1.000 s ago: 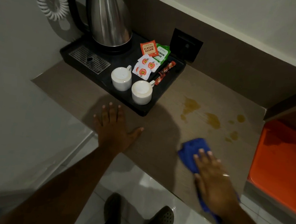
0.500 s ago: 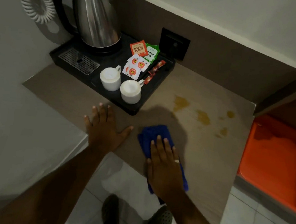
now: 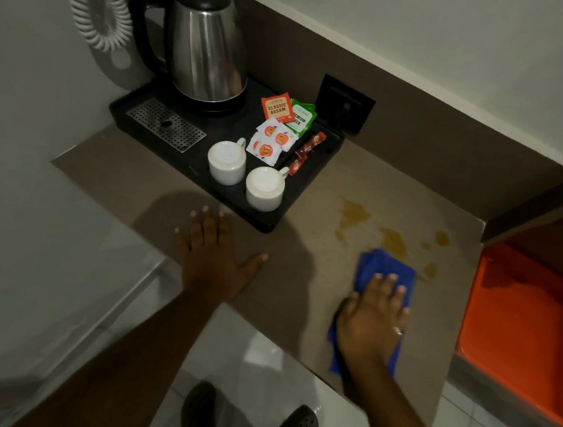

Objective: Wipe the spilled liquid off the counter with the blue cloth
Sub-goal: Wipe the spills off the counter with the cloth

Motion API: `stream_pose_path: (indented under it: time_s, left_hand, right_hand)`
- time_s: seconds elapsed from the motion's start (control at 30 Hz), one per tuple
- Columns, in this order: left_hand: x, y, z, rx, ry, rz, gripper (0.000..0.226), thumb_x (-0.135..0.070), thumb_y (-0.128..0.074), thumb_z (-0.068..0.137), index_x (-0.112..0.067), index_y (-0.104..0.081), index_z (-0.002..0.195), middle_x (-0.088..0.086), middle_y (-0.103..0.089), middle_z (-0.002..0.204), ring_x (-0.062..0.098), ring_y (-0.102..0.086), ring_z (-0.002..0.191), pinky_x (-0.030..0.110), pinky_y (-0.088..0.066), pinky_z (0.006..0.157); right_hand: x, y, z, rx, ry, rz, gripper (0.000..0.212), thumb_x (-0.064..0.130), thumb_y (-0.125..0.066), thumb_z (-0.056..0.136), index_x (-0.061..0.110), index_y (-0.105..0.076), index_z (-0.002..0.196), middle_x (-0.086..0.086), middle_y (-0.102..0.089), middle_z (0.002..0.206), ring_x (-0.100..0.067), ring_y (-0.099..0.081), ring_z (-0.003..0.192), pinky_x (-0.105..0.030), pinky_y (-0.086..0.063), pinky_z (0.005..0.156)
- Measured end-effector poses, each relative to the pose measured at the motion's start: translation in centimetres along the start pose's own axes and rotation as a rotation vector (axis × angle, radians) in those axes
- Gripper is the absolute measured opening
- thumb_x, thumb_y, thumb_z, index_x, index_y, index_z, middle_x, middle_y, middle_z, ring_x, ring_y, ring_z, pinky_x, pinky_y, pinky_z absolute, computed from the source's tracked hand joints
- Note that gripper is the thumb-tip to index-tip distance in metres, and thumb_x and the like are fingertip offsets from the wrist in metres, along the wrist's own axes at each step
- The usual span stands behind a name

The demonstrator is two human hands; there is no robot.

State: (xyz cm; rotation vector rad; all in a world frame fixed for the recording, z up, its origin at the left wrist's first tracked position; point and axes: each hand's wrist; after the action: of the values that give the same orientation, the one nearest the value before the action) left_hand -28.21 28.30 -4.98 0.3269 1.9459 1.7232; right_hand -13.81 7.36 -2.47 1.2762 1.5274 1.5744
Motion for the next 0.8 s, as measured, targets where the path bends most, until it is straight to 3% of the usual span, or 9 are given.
stream_pose_path:
  time_s: [0.1, 0.17, 0.23, 0.3, 0.4, 0.47, 0.6, 0.7, 0.8]
  left_hand:
    - [0.2, -0.1, 0.0, -0.002, -0.006, -0.01, 0.118, -0.092, -0.023, 0.07, -0.008, -0.016, 0.153, 0.023, -0.014, 0.161, 0.042, -0.008, 0.148, 0.065, -0.006, 0.115]
    - [0.4, -0.1, 0.0, -0.003, -0.017, -0.013, 0.119, -0.093, -0.021, 0.07, -0.007, -0.016, 0.152, 0.024, -0.015, 0.16, 0.043, -0.009, 0.147, 0.065, -0.007, 0.114]
    - [0.4, -0.1, 0.1, -0.003, -0.027, -0.008, 0.119, -0.092, -0.02, 0.07, -0.006, -0.018, 0.152, 0.025, -0.017, 0.16, 0.043, -0.01, 0.147, 0.065, -0.008, 0.114]
    - [0.5, -0.3, 0.1, 0.006, -0.028, -0.015, 0.119, -0.092, -0.02, 0.07, -0.006, -0.018, 0.152, 0.026, -0.017, 0.16, 0.044, -0.01, 0.147, 0.066, -0.008, 0.114]
    - [0.5, -0.5, 0.2, 0.003, -0.038, -0.015, 0.118, -0.091, -0.022, 0.071, -0.005, -0.018, 0.152, 0.027, -0.016, 0.159, 0.045, -0.01, 0.147, 0.066, -0.007, 0.113]
    - [0.5, -0.6, 0.2, -0.004, -0.041, -0.009, 0.118, -0.09, -0.022, 0.071, -0.005, -0.019, 0.152, 0.027, -0.017, 0.159, 0.045, -0.011, 0.146, 0.066, -0.007, 0.113]
    - [0.2, -0.4, 0.5, -0.009, -0.007, -0.036, 0.121, -0.094, -0.018, 0.07, -0.005, -0.018, 0.152, 0.025, -0.016, 0.16, 0.043, -0.01, 0.147, 0.065, -0.006, 0.114]
    - [-0.4, -0.1, 0.9, -0.016, 0.044, -0.078, 0.121, -0.093, -0.022, 0.072, -0.002, -0.017, 0.151, 0.026, -0.015, 0.16, 0.043, -0.009, 0.147, 0.067, -0.007, 0.114]
    - [-0.8, 0.0, 1.1, -0.02, 0.072, -0.071, 0.119, -0.091, -0.025, 0.072, 0.0, -0.021, 0.15, 0.028, -0.018, 0.159, 0.045, -0.011, 0.147, 0.068, -0.01, 0.113]
  right_hand:
    - [-0.2, -0.7, -3.5, 0.112, 0.377, -0.088, 0.059, 0.041, -0.024, 0.097, 0.018, -0.013, 0.15, -0.003, -0.005, 0.159, -0.023, 0.0, 0.147, -0.042, -0.001, 0.118]
    - [-4.4, 0.3, -3.7, 0.155, 0.473, -0.097, 0.06, 0.043, -0.026, 0.094, 0.023, -0.014, 0.148, 0.002, -0.009, 0.158, -0.018, -0.003, 0.146, -0.044, -0.007, 0.118]
    - [-9.2, 1.6, -2.6, 0.101, 0.376, -0.067, 0.058, 0.035, -0.036, 0.094, 0.019, -0.019, 0.148, -0.003, -0.016, 0.158, -0.021, -0.009, 0.147, -0.05, -0.013, 0.119]
    - [-11.3, 2.3, -0.7, 0.026, 0.143, -0.059, 0.057, 0.028, -0.039, 0.096, 0.01, -0.023, 0.148, -0.014, -0.02, 0.157, -0.03, -0.013, 0.146, -0.053, -0.014, 0.118]
    - [-7.4, 1.9, 2.2, -0.069, -0.234, -0.06, 0.057, 0.025, -0.039, 0.096, 0.002, -0.024, 0.147, -0.023, -0.02, 0.156, -0.041, -0.015, 0.144, -0.055, -0.014, 0.115]
    - [-2.6, 1.3, 3.1, -0.064, -0.328, 0.002, 0.06, 0.026, -0.037, 0.097, 0.001, -0.019, 0.148, -0.023, -0.015, 0.157, -0.04, -0.011, 0.145, -0.054, -0.009, 0.116]
    - [4.0, -2.0, -0.4, -0.04, 0.106, -0.023, 0.059, 0.033, -0.03, 0.098, 0.009, -0.016, 0.15, -0.013, -0.011, 0.16, -0.03, -0.005, 0.148, -0.045, -0.001, 0.117]
    - [1.1, -1.2, -3.2, 0.066, 0.433, -0.067, 0.058, 0.041, -0.029, 0.096, 0.018, -0.019, 0.15, -0.002, -0.011, 0.158, -0.021, -0.004, 0.147, -0.04, -0.005, 0.117]
    - [-5.9, 0.6, -2.3, 0.086, 0.351, -0.043, 0.058, 0.038, -0.034, 0.096, 0.021, -0.014, 0.148, 0.0, -0.011, 0.159, -0.018, -0.003, 0.147, -0.043, -0.007, 0.12]
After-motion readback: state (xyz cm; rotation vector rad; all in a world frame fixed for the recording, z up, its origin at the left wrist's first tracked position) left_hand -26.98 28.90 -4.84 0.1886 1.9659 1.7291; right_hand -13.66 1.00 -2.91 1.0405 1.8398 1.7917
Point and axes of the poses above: each hand's wrist, its own z-axis towards the middle knuckle, its own y-axis out of the back of the hand, x = y × z
